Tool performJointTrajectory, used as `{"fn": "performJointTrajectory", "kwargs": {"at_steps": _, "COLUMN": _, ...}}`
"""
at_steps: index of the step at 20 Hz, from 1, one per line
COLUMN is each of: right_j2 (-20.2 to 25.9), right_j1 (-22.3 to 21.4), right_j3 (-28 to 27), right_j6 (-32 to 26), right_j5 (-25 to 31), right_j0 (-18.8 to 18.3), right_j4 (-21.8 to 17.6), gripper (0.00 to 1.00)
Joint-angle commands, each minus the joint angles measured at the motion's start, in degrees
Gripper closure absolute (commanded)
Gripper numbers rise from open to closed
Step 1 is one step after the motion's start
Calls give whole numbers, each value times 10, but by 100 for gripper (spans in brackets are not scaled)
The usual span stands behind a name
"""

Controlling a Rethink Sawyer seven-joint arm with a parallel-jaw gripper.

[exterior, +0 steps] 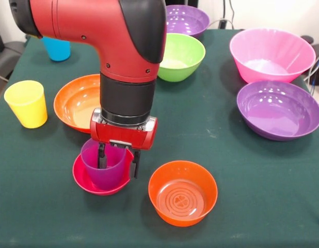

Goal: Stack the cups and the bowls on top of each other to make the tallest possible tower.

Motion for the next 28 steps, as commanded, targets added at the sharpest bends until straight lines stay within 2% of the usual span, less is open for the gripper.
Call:
{"fn": "performJointTrajectory", "kwargs": {"at_steps": 1, "right_j2": 39, "right_j1": 18, "right_j3": -16, "right_j6": -69, "right_j5": 86, "right_j0": 2, "right_j4": -5, "gripper": 0}}
{"fn": "performJointTrajectory", "kwargs": {"at_steps": 10, "right_j2": 42, "right_j1": 13, "right_j3": -14, "right_j6": -72, "right_j5": 94, "right_j0": 0, "right_j4": -6, "gripper": 0}}
{"fn": "performJointTrajectory", "kwargs": {"at_steps": 21, "right_j2": 57, "right_j1": -19, "right_j3": -6, "right_j6": -81, "right_j5": 131, "right_j0": -2, "right_j4": 16, "gripper": 0}}
{"fn": "performJointTrajectory", "kwargs": {"at_steps": 28, "right_j2": 78, "right_j1": -43, "right_j3": -31, "right_j6": -109, "right_j5": 219, "right_j0": -8, "right_j4": 45, "gripper": 0}}
